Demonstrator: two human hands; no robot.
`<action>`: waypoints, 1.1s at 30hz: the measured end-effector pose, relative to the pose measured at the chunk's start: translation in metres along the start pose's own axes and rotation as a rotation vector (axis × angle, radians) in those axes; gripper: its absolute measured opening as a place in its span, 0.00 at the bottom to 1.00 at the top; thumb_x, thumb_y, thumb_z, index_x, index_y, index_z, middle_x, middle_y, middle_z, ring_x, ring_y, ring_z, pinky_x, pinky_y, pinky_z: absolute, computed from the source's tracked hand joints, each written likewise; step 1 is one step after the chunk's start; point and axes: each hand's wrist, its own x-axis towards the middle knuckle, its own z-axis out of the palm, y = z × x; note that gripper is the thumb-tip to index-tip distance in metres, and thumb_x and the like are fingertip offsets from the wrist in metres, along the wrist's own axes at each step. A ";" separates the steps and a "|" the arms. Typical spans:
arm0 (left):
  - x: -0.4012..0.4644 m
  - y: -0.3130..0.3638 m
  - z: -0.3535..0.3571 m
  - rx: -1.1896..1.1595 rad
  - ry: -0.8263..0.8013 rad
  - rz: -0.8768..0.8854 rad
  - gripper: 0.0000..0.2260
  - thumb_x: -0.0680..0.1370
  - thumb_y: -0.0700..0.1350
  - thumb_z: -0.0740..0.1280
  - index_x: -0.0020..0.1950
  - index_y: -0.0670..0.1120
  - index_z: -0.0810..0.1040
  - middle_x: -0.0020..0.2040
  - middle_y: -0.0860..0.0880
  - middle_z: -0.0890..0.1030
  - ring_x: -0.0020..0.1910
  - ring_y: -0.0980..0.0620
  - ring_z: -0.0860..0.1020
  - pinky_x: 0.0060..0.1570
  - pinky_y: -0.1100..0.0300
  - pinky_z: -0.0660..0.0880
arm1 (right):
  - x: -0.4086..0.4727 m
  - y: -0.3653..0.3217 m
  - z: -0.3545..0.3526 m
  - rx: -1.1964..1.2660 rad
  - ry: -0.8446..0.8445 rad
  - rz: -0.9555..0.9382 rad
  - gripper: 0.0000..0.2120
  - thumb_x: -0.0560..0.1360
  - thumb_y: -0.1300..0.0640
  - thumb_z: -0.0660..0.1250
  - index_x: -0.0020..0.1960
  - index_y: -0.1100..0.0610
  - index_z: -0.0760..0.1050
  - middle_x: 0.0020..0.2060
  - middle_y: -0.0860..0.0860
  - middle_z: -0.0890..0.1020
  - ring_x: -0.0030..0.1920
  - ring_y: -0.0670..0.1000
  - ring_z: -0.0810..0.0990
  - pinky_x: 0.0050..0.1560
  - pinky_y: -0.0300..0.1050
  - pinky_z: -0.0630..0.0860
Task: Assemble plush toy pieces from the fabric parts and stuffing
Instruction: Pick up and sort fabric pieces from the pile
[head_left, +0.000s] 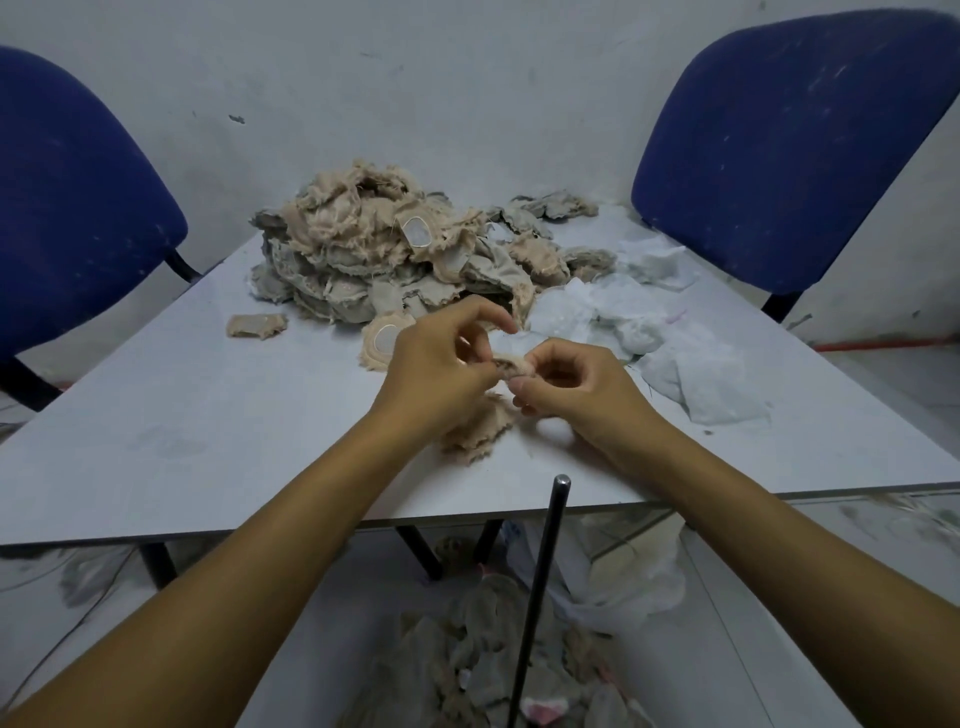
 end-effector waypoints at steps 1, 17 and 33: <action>-0.002 0.002 0.003 0.083 0.024 0.066 0.18 0.69 0.32 0.70 0.51 0.54 0.79 0.36 0.51 0.76 0.36 0.57 0.74 0.39 0.61 0.74 | 0.000 0.000 0.002 -0.022 0.041 -0.003 0.03 0.75 0.61 0.73 0.46 0.59 0.79 0.39 0.55 0.84 0.41 0.52 0.84 0.47 0.50 0.83; -0.010 0.012 0.028 0.441 0.140 0.372 0.13 0.73 0.35 0.70 0.57 0.42 0.79 0.44 0.44 0.71 0.36 0.45 0.72 0.30 0.47 0.75 | -0.007 -0.005 0.009 -0.347 0.378 -0.128 0.06 0.74 0.53 0.67 0.39 0.52 0.73 0.31 0.51 0.80 0.31 0.49 0.81 0.38 0.54 0.80; 0.009 -0.006 -0.003 -0.494 -0.082 -0.232 0.08 0.80 0.41 0.66 0.43 0.45 0.83 0.37 0.48 0.82 0.36 0.53 0.78 0.37 0.58 0.73 | -0.007 -0.006 0.007 -0.194 0.126 -0.061 0.12 0.77 0.63 0.68 0.52 0.49 0.68 0.43 0.46 0.81 0.42 0.54 0.81 0.42 0.50 0.79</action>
